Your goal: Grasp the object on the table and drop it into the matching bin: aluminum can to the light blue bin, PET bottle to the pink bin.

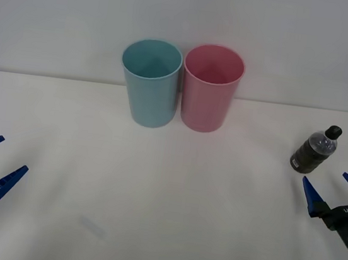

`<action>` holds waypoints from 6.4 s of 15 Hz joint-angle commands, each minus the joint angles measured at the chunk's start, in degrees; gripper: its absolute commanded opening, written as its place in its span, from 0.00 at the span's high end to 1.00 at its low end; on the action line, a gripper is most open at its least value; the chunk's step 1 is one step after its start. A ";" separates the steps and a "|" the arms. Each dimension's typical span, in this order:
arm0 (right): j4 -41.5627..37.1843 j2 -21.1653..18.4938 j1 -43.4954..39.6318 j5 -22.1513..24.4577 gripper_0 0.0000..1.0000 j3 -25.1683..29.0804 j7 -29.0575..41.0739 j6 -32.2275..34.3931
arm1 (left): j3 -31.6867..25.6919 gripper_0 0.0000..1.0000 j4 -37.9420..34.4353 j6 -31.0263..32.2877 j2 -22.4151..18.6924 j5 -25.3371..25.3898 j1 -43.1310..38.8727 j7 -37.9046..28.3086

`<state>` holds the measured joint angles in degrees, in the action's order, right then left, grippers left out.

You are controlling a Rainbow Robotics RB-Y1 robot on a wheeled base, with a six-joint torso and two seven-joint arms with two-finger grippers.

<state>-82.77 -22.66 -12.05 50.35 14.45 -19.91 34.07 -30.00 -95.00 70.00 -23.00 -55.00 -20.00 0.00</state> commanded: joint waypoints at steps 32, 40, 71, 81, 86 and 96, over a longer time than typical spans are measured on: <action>27.04 0.33 25.14 0.37 1.00 -1.53 -8.56 -4.81 | 0.00 0.00 0.00 0.00 0.00 0.00 0.00 0.00; 25.46 0.33 24.53 0.54 1.00 -1.53 -7.51 1.35 | 0.00 0.00 0.00 0.00 0.00 0.00 0.00 0.00; -18.40 -14.26 26.64 10.91 1.00 -13.65 41.89 -6.56 | 0.00 0.00 0.00 0.00 0.00 0.00 0.00 0.00; 3.84 -10.04 47.91 19.61 1.00 -22.71 41.01 -6.39 | 0.00 0.00 0.00 0.00 0.00 0.00 0.00 0.00; 15.18 -6.88 56.79 19.79 1.00 -26.75 39.69 -6.48 | 0.00 0.00 0.00 0.00 0.00 0.00 0.00 0.00; 22.74 -3.71 62.32 19.79 0.00 -29.04 38.28 -6.48 | 0.00 0.00 0.00 0.00 0.00 0.00 0.00 0.00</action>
<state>-60.03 -26.30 50.27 70.14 -14.59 18.37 27.60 -30.00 -95.00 70.00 -23.00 -55.00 -20.00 0.00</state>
